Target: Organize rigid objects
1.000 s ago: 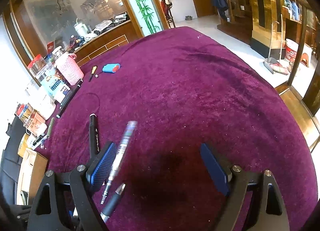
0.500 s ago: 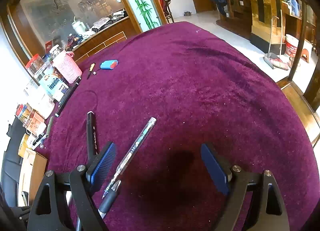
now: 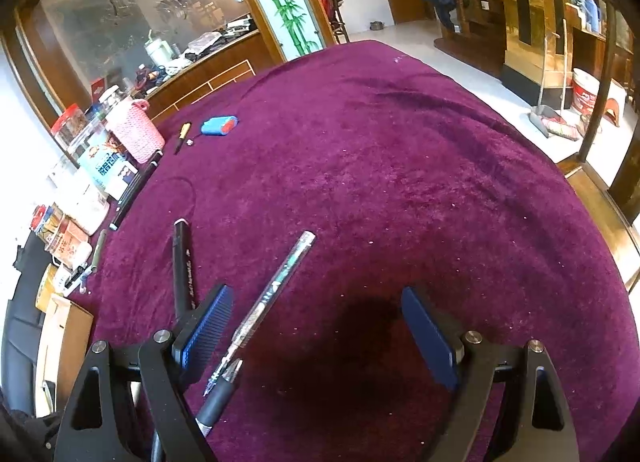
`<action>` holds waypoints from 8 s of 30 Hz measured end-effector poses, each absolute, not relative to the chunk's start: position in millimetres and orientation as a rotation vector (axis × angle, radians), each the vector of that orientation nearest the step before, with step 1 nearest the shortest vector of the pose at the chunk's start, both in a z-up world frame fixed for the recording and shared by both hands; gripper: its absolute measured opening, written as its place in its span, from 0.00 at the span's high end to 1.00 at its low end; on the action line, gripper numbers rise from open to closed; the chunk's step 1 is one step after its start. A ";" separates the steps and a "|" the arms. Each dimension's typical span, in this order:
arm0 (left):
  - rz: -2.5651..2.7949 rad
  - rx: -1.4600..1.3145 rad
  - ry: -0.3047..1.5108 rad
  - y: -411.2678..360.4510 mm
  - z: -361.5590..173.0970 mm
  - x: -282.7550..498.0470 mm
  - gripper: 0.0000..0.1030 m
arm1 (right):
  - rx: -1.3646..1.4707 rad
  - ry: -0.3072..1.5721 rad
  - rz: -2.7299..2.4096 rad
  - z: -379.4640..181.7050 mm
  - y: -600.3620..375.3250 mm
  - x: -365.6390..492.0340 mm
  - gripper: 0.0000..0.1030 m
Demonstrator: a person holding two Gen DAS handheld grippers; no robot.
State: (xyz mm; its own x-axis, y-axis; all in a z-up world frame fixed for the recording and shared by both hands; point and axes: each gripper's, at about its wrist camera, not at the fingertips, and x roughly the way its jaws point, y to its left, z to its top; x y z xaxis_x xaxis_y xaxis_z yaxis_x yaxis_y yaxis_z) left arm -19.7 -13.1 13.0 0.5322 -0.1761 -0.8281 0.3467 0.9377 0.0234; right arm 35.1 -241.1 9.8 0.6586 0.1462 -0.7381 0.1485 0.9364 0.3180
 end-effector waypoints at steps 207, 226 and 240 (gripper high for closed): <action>-0.244 0.049 0.919 -28.8 13.7 -2.7 0.90 | 0.038 0.706 -0.151 27.7 -230.8 -24.4 0.27; -0.318 -0.134 0.873 18.9 46.9 -40.9 0.90 | 0.008 0.745 -0.170 20.2 -227.9 -17.3 0.24; -0.373 -0.258 0.842 48.8 67.7 -78.6 0.90 | 0.077 0.787 -0.157 13.6 -239.3 -11.3 0.24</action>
